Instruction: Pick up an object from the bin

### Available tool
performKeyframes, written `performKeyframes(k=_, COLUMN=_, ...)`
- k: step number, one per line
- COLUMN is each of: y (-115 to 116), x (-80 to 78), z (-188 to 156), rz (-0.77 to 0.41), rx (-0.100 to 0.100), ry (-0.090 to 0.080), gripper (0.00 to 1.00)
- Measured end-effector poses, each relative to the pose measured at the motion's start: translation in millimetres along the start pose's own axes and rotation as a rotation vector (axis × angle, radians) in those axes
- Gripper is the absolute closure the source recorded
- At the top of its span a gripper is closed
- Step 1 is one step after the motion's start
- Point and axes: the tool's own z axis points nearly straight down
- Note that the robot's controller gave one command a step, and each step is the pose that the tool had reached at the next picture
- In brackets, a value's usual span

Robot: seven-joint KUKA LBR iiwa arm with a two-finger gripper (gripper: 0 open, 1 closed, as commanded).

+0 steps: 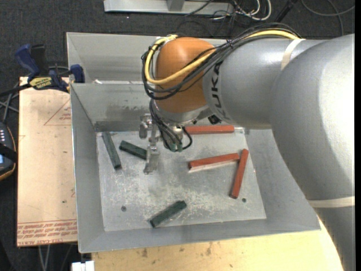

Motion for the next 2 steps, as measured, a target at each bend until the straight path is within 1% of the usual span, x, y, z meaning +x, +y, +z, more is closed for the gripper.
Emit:
performKeyframes(k=1, y=-8.4, x=-1.3, z=12.3, rz=0.193, rx=-0.001, ry=-0.002, gripper=0.0)
performKeyframes(k=2, y=-9.2, x=-9.7, z=66.2, rz=0.159, rx=-0.001, ry=-0.003, gripper=0.0)
